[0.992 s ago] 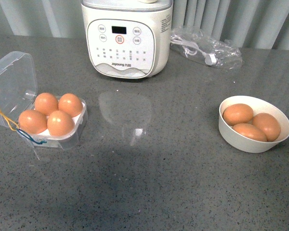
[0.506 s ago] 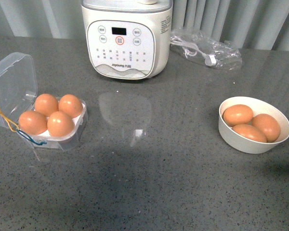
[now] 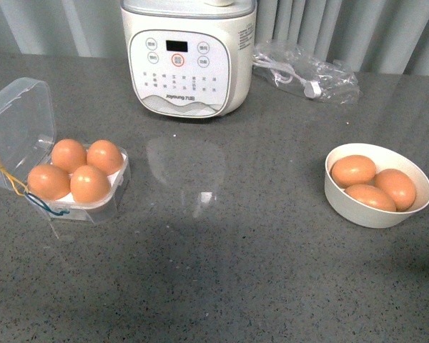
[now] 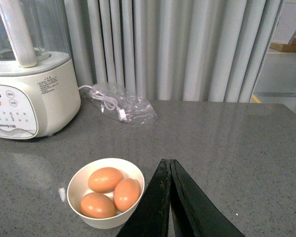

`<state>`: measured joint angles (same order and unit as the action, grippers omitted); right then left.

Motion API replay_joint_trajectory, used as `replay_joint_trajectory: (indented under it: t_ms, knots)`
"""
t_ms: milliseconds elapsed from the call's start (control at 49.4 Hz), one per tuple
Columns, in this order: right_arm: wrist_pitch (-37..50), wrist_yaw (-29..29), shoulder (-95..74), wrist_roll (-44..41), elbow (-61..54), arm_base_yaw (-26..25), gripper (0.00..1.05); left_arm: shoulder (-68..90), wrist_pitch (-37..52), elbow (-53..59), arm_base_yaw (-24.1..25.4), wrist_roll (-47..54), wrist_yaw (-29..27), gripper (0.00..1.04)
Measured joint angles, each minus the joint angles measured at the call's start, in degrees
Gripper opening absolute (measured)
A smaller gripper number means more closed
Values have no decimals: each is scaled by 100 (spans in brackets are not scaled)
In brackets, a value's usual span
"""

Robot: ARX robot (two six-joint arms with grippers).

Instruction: Put egg into box

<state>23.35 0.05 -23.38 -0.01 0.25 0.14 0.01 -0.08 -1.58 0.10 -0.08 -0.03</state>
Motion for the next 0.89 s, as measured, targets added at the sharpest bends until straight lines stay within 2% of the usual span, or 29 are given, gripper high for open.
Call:
replay_joint_trajectory:
  t_ms: [688, 769, 891]
  knots:
    - [-1309, 0, 1329, 0, 0, 0, 3, 0, 0, 0, 0, 0, 0, 98]
    - [-2199, -17, 2006, 0, 2, 0, 3, 0, 0, 0, 0, 0, 2, 98]
    - [-2326, -15, 2310, 0, 2, 0, 3, -2, 0, 0, 0, 0, 2, 98]
